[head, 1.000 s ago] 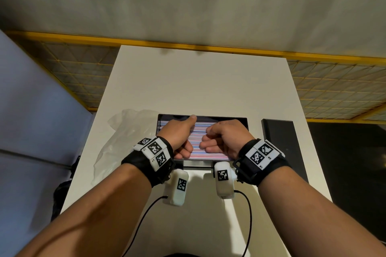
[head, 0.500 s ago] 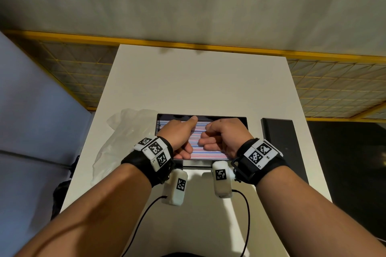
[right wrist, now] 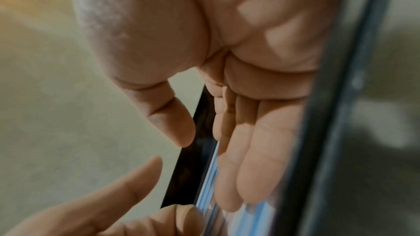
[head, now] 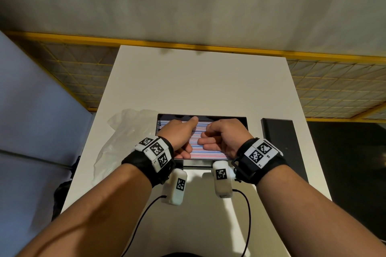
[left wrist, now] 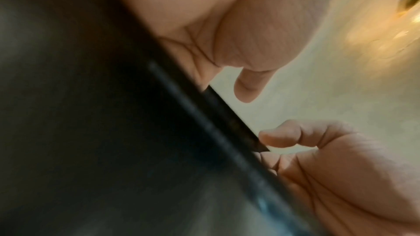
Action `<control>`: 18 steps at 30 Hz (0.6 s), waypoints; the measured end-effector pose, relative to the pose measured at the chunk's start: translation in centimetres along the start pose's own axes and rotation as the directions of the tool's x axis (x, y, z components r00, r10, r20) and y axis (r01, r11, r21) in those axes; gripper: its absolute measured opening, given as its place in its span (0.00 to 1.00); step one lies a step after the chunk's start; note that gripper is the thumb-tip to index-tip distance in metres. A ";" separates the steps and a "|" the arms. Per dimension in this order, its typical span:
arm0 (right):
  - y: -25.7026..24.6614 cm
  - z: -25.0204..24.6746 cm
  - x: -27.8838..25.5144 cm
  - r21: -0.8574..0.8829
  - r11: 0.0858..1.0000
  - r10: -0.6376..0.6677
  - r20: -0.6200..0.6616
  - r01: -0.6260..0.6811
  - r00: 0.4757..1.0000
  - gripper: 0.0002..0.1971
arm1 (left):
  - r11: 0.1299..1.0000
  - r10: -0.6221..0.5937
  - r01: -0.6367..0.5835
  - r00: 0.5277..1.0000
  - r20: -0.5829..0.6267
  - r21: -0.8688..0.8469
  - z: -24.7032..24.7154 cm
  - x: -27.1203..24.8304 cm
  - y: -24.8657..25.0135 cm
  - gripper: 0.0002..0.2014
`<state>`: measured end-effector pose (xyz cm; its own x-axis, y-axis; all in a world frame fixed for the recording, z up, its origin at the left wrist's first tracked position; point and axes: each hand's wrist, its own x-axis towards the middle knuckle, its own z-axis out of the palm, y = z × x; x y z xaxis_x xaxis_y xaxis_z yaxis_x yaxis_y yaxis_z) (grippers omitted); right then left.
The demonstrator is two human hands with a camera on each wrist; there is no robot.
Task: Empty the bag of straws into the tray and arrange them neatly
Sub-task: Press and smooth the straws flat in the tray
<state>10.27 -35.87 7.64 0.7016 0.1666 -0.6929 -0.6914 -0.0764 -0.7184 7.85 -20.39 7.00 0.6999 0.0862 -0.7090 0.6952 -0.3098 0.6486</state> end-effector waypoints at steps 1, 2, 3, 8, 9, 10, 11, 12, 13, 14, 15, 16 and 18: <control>-0.2 -0.1 -0.2 -0.022 1.000 -0.005 0.003 0.005 1.000 0.06 | 1.000 0.023 -0.023 1.000 -0.004 -0.007 -0.2 -0.3 0.1 0.26; -0.4 -0.3 -0.5 -0.050 0.999 -0.011 0.005 0.012 1.000 0.05 | 0.998 0.055 -0.055 0.998 -0.021 -0.028 -0.5 -0.6 0.3 0.28; -0.6 -0.5 -0.7 -0.081 0.997 -0.013 0.009 0.014 1.000 0.05 | 0.993 0.089 -0.093 0.994 -0.061 -0.068 -0.9 -1.0 0.5 0.30; -0.9 -1.3 -1.5 -0.219 0.975 -0.008 0.056 0.020 0.998 0.02 | 0.933 0.127 -0.246 0.909 -0.398 -0.264 -5.8 -2.7 1.0 0.26; -0.9 -1.4 -1.6 -0.215 0.976 -0.025 0.051 0.035 0.998 0.02 | 0.937 0.122 -0.258 0.875 -0.469 -0.237 -6.9 -2.7 0.6 0.23; -0.9 -1.5 -1.6 -0.205 0.977 -0.043 0.047 0.052 0.998 0.01 | 0.948 0.125 -0.261 0.833 -0.538 -0.184 -7.9 -2.8 0.1 0.18; -0.9 -1.6 -1.6 -0.190 0.979 -0.061 0.043 0.068 0.997 0.01 | 0.966 0.136 -0.239 0.793 -0.594 -0.098 -8.7 -2.5 -0.7 0.12; -1.0 -1.6 -1.7 -0.176 0.981 -0.078 0.039 0.083 0.996 0.01 | 0.983 0.146 -0.183 0.775 -0.615 0.004 -9.2 -2.2 -1.5 0.07; -1.1 -1.6 -1.7 -0.163 0.982 -0.091 0.037 0.096 0.995 0.01 | 0.989 0.149 -0.100 0.781 -0.606 0.113 -9.5 -1.9 -2.4 0.10; -1.2 -1.6 -1.7 -0.157 0.982 -0.103 0.035 0.107 0.994 0.01 | 0.976 0.141 -0.017 0.810 -0.569 0.216 -9.6 -1.3 -3.5 0.19; -1.2 -1.5 -1.7 -0.157 0.981 -0.112 0.030 0.115 0.993 0.01 | 0.954 0.119 0.048 0.844 -0.523 0.295 -9.5 -0.8 -4.5 0.28; -1.3 -1.4 -1.8 -0.164 0.979 -0.120 0.022 0.122 0.992 0.01 | 0.934 0.090 0.090 0.876 -0.473 0.346 -9.2 -0.3 -5.5 0.38; -1.4 -1.2 -1.9 -0.166 0.977 -0.133 0.013 0.133 0.991 0.02 | 0.904 0.010 0.143 0.935 -0.355 0.403 -8.3 0.8 -7.7 0.51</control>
<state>10.15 -37.25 9.88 0.7849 0.1883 -0.5903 -0.5532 -0.2161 -0.8045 4.42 -10.10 3.78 0.7197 0.4131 -0.5580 0.6623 -0.6494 0.3736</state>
